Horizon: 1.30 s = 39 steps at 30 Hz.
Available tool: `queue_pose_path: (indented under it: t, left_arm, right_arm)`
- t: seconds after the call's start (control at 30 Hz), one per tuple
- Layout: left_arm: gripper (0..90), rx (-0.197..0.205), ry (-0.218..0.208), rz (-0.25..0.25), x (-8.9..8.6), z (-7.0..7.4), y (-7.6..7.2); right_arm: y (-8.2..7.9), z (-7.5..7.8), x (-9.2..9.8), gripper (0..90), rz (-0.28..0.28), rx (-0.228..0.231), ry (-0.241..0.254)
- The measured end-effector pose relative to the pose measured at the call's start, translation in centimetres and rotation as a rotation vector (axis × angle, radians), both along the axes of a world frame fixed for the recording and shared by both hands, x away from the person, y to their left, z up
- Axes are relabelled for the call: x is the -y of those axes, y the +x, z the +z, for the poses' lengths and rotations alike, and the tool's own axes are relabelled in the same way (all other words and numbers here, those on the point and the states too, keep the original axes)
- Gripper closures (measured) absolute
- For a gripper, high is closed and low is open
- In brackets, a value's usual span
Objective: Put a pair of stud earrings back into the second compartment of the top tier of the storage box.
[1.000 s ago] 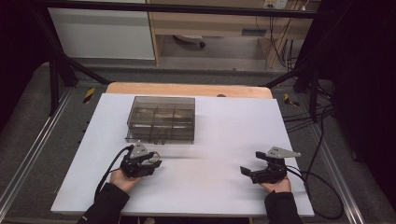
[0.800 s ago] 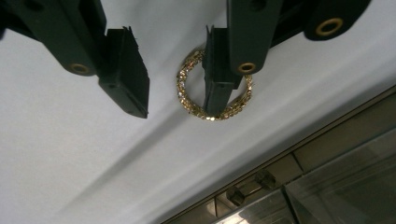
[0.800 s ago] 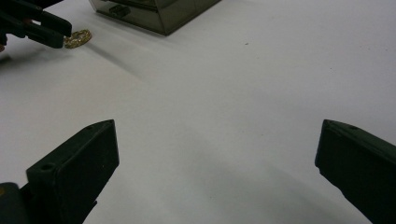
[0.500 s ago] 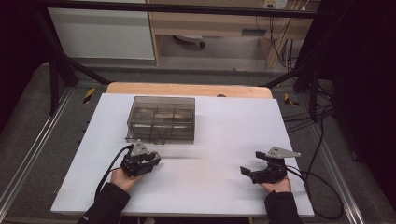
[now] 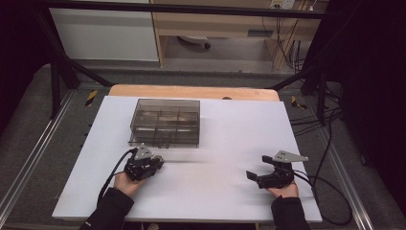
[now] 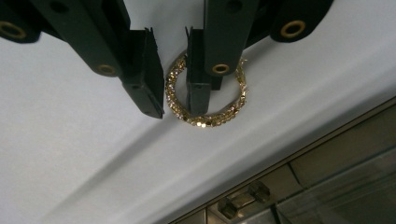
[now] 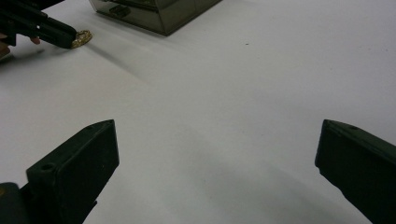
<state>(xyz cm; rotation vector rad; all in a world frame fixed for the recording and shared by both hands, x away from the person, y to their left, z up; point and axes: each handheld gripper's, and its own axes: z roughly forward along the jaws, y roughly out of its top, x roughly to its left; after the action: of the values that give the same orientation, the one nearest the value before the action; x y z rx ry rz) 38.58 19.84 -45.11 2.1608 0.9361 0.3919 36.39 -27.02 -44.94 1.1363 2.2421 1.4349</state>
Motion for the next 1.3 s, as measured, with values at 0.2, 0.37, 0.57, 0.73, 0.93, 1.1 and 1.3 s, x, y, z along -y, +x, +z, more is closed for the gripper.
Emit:
queue_pose_path:
  t: [0.2, 0.37, 0.57, 0.73, 0.93, 1.1, 1.3]
  left_arm:
    - [78.2, -0.002, -0.007, -0.003, -0.01, -0.01, 0.00]
    - [80.2, 0.000, -0.008, -0.006, 0.02, -0.01, -0.04]
    - [83.9, 0.002, -0.006, -0.009, 0.04, 0.02, -0.07]
    - [84.9, 0.003, -0.004, -0.003, 0.02, 0.05, -0.07]
    - [85.3, 0.000, -0.009, 0.007, -0.06, 0.15, -0.07]
    - [85.3, -0.003, -0.015, 0.008, -0.15, 0.28, -0.13]
    - [85.5, -0.001, -0.024, 0.002, -0.18, 0.59, -0.39]
  right_arm:
    - [-0.01, 0.01, 0.00, 0.4, 0.000, 0.000, 0.000]
    - [-0.01, 0.01, 0.00, 0.5, -0.001, 0.000, 0.000]
    - [0.00, 0.01, 0.00, 0.5, 0.000, 0.000, 0.000]
    - [0.00, 0.01, 0.00, 0.5, -0.001, 0.000, -0.001]
    - [-0.01, 0.01, 0.00, 0.4, -0.001, 0.000, 0.000]
    - [-0.01, 0.03, 0.02, 0.4, -0.001, 0.000, 0.000]
    - [-0.04, 0.06, 0.04, 0.4, -0.002, -0.002, 0.001]
